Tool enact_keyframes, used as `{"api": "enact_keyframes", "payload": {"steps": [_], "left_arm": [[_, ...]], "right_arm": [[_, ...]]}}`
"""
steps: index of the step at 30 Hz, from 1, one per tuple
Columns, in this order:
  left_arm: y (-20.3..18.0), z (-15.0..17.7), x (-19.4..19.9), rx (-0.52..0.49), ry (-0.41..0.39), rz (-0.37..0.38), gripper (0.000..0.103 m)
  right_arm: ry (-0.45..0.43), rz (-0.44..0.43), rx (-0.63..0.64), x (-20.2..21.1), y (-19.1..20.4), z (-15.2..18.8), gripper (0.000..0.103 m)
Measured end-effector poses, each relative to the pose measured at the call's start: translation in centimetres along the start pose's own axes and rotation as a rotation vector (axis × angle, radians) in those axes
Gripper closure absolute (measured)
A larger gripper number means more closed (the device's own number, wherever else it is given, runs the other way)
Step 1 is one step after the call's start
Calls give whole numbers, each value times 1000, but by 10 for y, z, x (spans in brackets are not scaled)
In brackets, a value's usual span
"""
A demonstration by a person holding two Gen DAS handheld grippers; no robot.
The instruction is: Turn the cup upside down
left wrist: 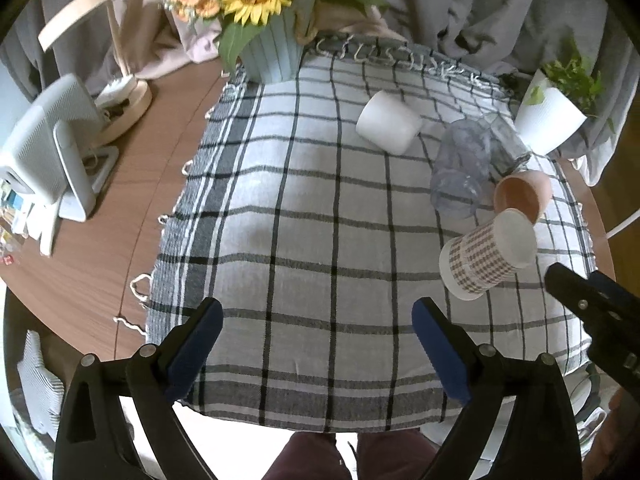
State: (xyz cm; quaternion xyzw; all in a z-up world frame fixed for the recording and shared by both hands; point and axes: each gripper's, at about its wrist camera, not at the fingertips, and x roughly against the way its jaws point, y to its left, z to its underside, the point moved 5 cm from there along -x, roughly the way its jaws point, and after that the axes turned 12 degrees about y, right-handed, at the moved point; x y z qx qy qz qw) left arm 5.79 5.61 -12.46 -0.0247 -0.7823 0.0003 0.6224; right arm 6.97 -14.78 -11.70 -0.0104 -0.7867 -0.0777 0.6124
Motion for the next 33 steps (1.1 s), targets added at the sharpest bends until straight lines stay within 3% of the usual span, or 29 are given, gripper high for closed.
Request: {"api": "enact_keyframes", "payload": {"steps": [13,33], "left_arm": [[-8,11,57,-39,-126,0,1],[-10,25,91,-19,-217,-19,1]], "right_arm": [[-279,-2,-86,88,-15,40,11],[-321,6,-136,113,-26,65,11]]}}
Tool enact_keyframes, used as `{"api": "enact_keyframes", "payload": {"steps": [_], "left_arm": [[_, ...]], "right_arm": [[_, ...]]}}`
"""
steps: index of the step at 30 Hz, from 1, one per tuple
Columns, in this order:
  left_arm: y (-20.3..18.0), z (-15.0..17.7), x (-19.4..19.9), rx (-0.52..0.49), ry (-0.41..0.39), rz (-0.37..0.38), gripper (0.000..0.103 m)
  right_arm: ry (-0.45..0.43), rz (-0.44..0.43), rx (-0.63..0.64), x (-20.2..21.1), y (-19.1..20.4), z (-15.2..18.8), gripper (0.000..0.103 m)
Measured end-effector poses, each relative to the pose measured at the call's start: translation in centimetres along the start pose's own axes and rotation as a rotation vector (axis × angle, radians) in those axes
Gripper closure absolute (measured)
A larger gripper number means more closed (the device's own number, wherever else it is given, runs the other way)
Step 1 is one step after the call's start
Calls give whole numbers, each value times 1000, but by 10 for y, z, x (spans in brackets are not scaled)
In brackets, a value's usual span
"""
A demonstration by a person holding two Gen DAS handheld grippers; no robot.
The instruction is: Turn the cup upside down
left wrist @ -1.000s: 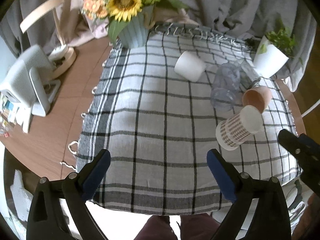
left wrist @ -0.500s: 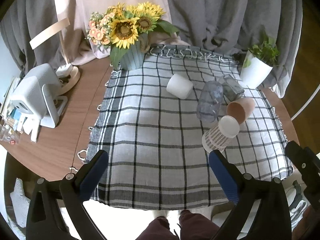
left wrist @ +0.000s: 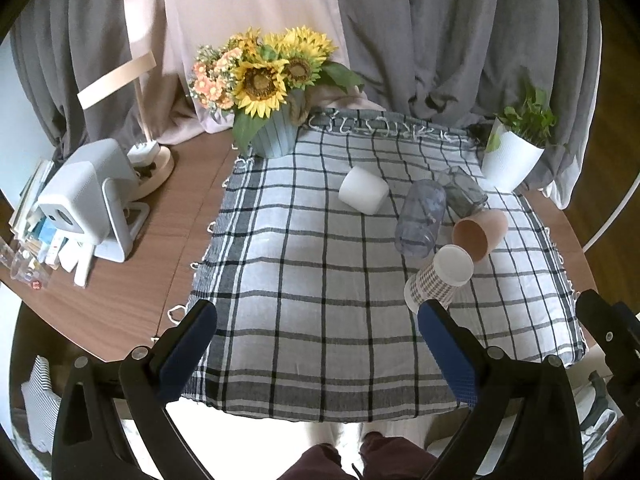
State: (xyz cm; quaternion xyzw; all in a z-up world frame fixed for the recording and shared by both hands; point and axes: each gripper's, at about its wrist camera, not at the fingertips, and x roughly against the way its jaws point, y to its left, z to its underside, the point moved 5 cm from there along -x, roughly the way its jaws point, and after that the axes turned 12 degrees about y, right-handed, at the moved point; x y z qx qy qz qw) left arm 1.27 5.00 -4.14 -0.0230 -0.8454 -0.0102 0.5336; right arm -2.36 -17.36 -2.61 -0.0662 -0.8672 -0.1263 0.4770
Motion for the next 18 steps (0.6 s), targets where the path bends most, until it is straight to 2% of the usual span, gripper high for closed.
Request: {"api": "enact_keyframes", "payload": {"steps": [18], "left_arm": [[-3,-1,2,-2,0,3,1]], "right_arm": [[-8,-3,-5,4,-3,-1,11]]}}
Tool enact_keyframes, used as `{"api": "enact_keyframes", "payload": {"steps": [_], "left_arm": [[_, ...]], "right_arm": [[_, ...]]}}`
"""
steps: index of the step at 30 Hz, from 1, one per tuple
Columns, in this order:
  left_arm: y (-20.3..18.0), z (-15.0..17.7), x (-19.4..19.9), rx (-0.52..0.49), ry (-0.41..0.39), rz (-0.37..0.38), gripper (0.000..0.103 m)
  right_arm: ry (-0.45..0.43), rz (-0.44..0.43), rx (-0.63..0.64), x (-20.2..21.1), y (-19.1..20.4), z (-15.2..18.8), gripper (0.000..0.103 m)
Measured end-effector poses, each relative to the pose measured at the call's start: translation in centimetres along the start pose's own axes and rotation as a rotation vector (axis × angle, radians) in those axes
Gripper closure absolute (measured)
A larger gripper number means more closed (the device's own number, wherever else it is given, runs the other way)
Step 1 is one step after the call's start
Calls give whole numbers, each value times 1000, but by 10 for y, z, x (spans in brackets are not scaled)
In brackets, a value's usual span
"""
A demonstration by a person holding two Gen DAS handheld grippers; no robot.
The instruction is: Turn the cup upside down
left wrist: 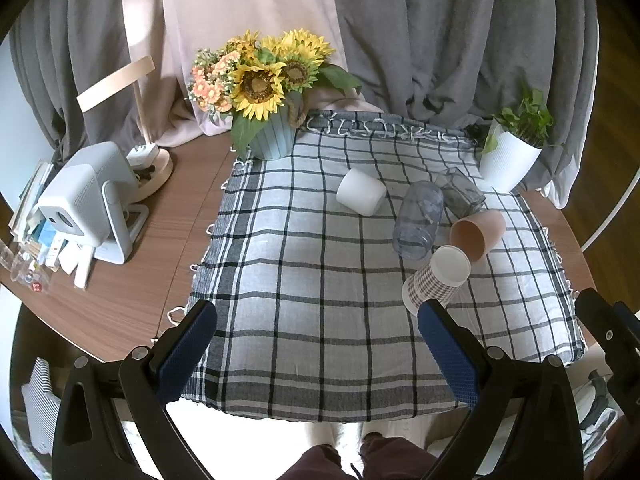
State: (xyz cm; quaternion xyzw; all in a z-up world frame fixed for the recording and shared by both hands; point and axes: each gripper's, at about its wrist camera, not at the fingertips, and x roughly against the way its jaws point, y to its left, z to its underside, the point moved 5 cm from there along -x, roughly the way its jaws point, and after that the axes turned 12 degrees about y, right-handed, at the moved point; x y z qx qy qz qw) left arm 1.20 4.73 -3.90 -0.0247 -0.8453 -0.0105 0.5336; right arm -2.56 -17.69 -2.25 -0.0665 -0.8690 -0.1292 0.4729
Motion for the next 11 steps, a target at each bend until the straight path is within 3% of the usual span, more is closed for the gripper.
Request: {"api": "enact_keyframes", "payload": {"steps": [11], "left_arm": [[-1,2,0,-1,-3,0,1]], "right_arm": [[1,0,-3,0,0,1,11]]}}
